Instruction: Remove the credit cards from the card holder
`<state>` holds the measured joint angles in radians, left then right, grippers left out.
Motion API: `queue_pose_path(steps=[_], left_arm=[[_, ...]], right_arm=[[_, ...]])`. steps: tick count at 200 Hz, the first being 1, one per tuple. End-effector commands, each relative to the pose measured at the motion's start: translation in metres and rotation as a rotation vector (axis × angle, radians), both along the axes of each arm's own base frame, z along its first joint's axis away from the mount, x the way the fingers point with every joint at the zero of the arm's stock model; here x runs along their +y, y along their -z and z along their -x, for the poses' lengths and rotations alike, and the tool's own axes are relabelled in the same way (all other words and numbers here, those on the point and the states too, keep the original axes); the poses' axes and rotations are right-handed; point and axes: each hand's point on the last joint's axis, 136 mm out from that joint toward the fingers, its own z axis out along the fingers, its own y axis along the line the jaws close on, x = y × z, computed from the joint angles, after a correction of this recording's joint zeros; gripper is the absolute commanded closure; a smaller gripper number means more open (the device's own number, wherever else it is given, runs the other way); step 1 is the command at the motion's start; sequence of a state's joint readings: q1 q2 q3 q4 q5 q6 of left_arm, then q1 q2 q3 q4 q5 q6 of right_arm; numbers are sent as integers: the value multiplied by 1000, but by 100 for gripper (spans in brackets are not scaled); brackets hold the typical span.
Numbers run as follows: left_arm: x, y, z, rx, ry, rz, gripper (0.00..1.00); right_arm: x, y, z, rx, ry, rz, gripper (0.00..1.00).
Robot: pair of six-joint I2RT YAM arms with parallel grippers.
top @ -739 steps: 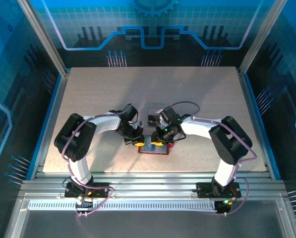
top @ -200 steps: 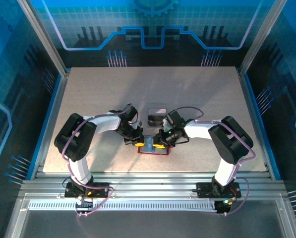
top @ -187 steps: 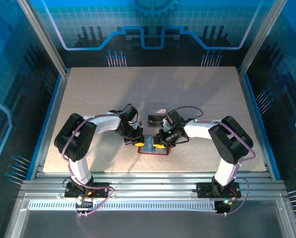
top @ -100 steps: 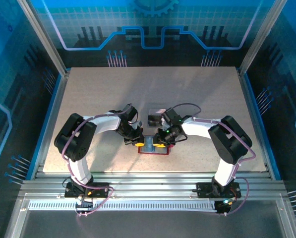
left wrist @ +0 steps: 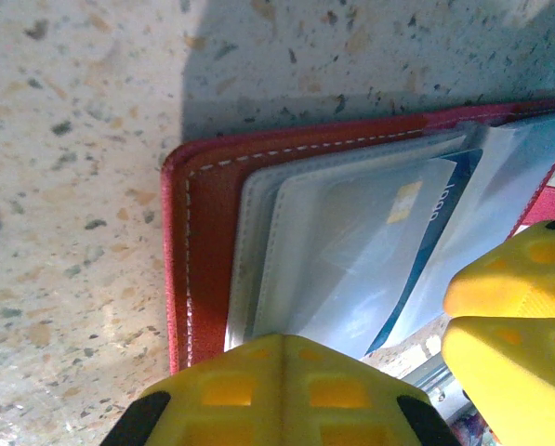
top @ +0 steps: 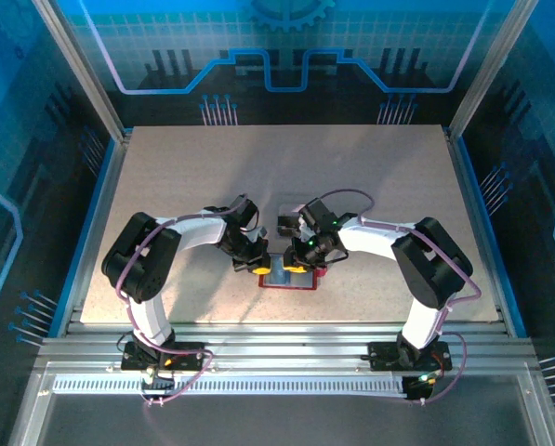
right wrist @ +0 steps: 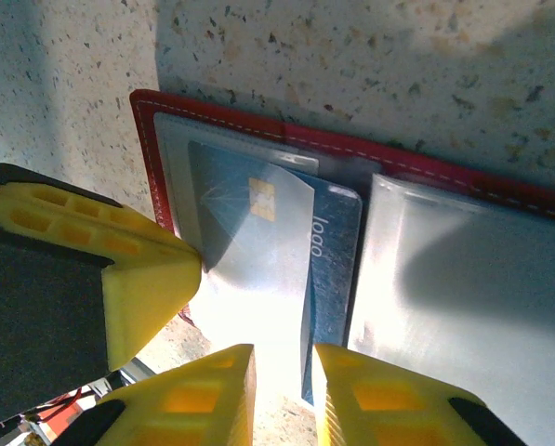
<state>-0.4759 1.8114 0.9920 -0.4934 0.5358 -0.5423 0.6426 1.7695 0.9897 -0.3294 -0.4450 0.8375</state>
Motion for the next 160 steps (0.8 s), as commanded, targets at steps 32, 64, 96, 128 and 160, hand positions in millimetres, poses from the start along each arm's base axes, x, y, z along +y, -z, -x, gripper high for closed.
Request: queue_pose_path(steps=[32, 64, 96, 128, 160], left_arm=[[18, 16, 22, 70, 12, -95, 100], [20, 18, 23, 74, 15, -108, 100], [21, 19, 25, 81, 15, -110, 100], [20, 19, 25, 83, 14, -107, 100], [21, 19, 26, 83, 19, -111, 100]], right_arm=[[1, 11, 4, 26, -12, 32, 77], [-5, 18, 5, 28, -24, 77, 77], [-3, 22, 7, 36, -37, 84, 77], [-1, 24, 9, 46, -35, 72, 77], [3, 22, 9, 58, -15, 11, 78]])
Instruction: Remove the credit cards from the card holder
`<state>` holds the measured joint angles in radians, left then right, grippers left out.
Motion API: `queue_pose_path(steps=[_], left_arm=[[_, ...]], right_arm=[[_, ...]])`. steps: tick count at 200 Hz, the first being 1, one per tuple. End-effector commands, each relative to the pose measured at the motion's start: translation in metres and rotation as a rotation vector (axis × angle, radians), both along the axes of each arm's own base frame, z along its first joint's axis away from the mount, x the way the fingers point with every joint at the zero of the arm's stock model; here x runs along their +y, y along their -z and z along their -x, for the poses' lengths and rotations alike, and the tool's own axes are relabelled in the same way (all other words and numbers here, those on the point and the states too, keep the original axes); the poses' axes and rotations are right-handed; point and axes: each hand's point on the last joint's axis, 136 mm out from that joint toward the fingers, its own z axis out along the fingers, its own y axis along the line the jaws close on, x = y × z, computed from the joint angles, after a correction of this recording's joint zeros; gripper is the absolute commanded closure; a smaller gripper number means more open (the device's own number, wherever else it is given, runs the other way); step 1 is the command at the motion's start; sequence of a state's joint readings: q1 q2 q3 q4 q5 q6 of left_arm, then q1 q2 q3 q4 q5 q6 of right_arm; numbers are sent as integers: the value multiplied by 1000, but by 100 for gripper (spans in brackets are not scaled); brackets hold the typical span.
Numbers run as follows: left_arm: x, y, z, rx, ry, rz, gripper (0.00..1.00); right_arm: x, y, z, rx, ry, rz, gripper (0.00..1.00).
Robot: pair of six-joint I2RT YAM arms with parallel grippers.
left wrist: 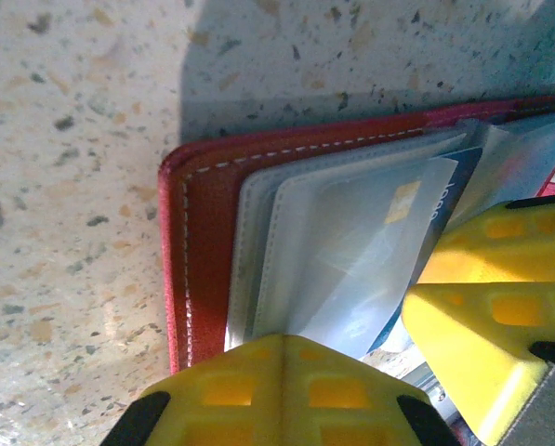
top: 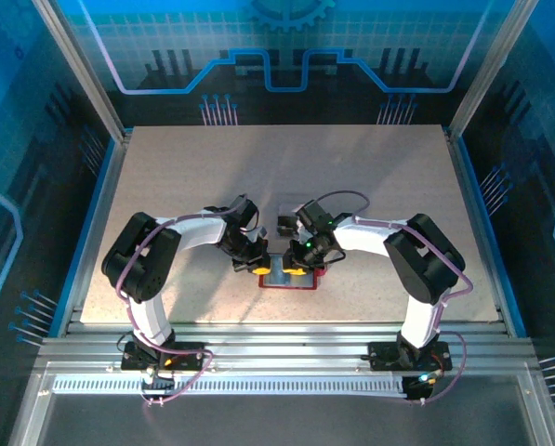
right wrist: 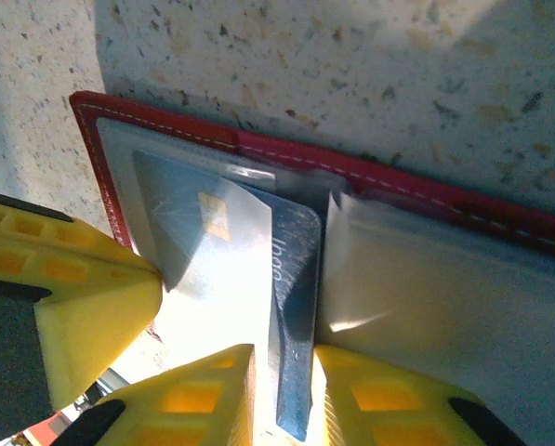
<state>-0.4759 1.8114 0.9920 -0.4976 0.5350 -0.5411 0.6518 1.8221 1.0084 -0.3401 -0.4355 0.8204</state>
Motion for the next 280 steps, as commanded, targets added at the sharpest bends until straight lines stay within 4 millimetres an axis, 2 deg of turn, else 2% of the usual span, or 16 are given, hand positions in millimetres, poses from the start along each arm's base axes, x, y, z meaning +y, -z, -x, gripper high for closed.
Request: queue_pose_path(steps=[1, 98, 104, 151, 201, 280], left_arm=[[21, 19, 25, 81, 18, -108, 100], [20, 20, 25, 87, 23, -111, 100], [21, 19, 24, 87, 21, -111, 100], [20, 19, 24, 84, 24, -112, 100], [21, 19, 25, 88, 25, -115, 100], [21, 20, 25, 93, 26, -116, 100]], right_arm=[[2, 7, 7, 38, 7, -22, 78], [11, -25, -7, -18, 70, -212, 80], [6, -18, -1, 1, 71, -202, 80], [8, -20, -2, 1, 69, -216, 88], [-3, -10, 2, 12, 71, -166, 93], [-24, -3, 9, 27, 85, -120, 95]])
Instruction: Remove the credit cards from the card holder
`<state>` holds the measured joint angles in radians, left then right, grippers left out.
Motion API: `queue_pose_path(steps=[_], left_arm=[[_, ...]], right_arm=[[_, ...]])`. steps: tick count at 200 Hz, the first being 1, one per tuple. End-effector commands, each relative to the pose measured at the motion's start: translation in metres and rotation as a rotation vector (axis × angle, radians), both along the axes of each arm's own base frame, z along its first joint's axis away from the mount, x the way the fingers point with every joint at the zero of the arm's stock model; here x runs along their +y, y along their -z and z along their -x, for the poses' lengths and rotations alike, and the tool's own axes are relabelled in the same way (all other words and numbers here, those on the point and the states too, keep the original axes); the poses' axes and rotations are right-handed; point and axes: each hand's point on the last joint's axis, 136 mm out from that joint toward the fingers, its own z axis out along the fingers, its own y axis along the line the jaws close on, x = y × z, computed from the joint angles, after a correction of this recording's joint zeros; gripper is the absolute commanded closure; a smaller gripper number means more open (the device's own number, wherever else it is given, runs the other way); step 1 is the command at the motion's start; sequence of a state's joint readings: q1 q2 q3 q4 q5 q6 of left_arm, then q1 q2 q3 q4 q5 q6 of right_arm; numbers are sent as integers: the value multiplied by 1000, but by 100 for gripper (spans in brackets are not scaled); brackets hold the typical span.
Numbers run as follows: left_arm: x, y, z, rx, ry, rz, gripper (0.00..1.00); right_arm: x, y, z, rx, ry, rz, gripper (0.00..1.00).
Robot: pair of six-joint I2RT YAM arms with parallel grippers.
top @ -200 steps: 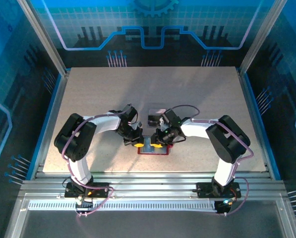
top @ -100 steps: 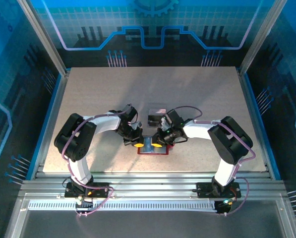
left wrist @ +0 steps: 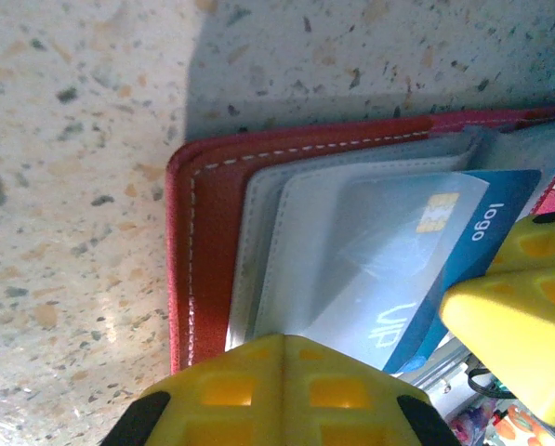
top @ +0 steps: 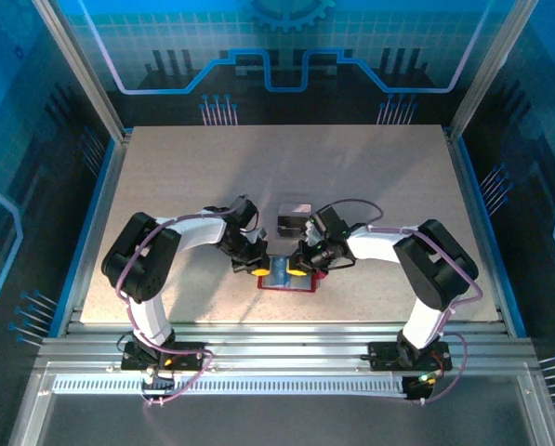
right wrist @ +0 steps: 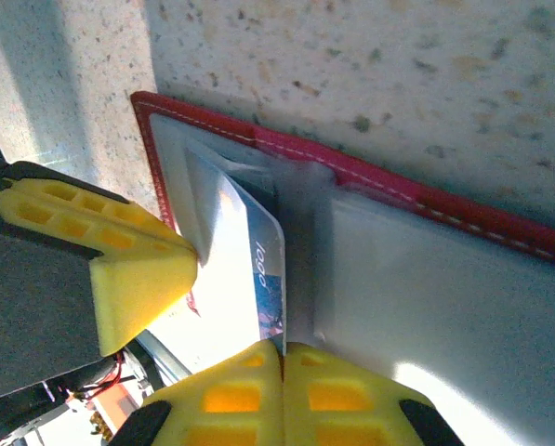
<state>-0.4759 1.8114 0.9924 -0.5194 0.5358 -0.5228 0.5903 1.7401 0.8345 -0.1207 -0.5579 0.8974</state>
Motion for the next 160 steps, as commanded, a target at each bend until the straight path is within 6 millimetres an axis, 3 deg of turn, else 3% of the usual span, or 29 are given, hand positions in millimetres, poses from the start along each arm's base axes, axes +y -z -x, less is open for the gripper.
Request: queue_pose_path(steps=[1, 94, 160], left_arm=[[19, 19, 21, 83, 10, -110, 100], [18, 13, 22, 80, 0, -98, 100], [15, 4, 21, 64, -15, -74, 100]], right_arm=[[-15, 5, 6, 19, 11, 41, 95], [-35, -5, 18, 15, 16, 66, 95], [-46, -32, 16, -49, 5, 69, 95]])
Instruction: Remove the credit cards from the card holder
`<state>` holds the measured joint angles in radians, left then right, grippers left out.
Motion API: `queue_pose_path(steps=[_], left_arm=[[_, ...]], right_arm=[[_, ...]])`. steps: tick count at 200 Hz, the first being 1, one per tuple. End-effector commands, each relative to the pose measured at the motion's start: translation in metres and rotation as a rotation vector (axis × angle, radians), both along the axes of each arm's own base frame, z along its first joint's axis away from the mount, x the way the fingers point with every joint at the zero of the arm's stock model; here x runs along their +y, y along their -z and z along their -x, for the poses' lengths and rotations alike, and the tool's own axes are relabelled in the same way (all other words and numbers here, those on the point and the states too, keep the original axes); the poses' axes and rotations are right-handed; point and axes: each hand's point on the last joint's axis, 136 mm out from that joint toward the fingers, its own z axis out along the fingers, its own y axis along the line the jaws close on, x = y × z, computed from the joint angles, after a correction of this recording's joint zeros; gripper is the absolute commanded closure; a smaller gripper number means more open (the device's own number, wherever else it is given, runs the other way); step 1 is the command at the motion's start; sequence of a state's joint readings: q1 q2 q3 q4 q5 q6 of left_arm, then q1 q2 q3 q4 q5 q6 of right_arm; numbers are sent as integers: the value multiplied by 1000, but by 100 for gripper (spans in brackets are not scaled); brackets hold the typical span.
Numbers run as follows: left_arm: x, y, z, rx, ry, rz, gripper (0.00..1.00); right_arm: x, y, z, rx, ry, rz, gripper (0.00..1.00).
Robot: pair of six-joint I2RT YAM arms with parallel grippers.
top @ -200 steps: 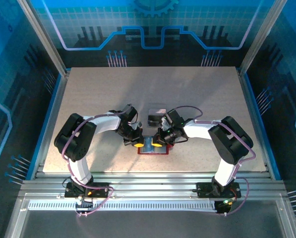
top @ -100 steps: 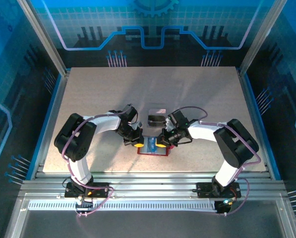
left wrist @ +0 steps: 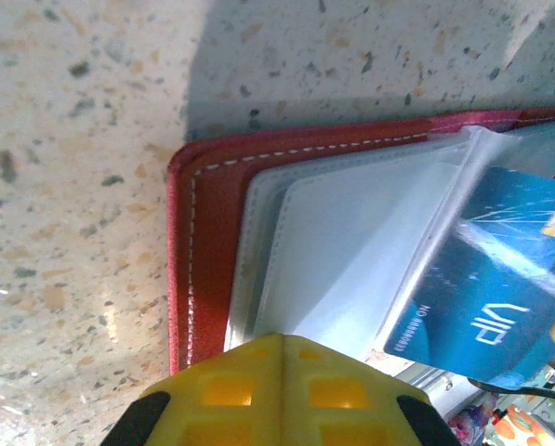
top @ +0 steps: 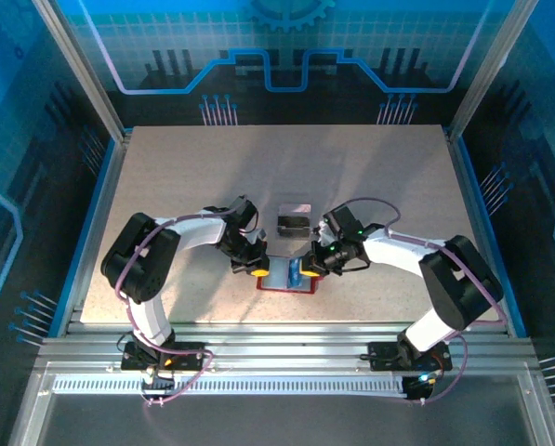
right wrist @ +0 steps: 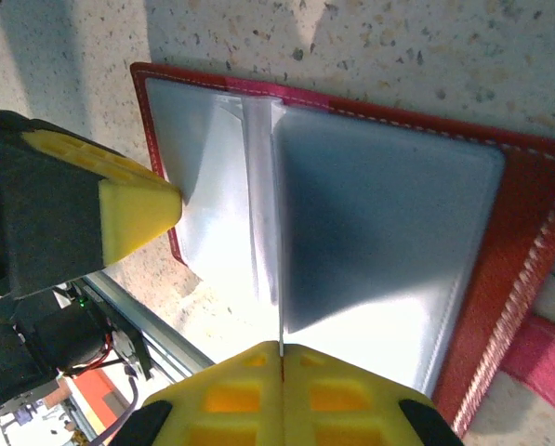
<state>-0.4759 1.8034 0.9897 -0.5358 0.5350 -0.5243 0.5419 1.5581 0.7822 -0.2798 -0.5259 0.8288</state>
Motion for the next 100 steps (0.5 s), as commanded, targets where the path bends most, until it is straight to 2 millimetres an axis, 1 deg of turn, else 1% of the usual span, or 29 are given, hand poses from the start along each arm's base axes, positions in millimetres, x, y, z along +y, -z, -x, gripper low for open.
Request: queue_pose_path(steps=[1, 19, 38, 44, 45, 48, 55, 82, 100], left_arm=[[14, 4, 17, 53, -15, -66, 100], [10, -1, 15, 47, -25, -43, 100], [4, -11, 8, 25, -35, -13, 100], [2, -15, 5, 17, -36, -4, 100], [1, -16, 5, 15, -36, -2, 100], [1, -17, 4, 12, -38, 2, 100], [-1, -22, 0, -4, -41, 9, 100], [-5, -37, -9, -55, -53, 30, 92], [-5, -44, -16, -93, -56, 33, 91]], right_arm=[[-13, -8, 4, -12, -9, 31, 95], [-16, -17, -1, -46, -28, 39, 96], [-17, -28, -5, -92, -76, 46, 97], [-19, -26, -2, -91, -99, 58, 97], [-17, -31, -6, -106, -103, 52, 98], [-15, -36, -9, -123, -118, 50, 98], [-15, -41, -11, -145, -151, 55, 98], [-18, -59, -19, -234, -281, 110, 100], [-20, -68, -24, -291, -381, 147, 100]])
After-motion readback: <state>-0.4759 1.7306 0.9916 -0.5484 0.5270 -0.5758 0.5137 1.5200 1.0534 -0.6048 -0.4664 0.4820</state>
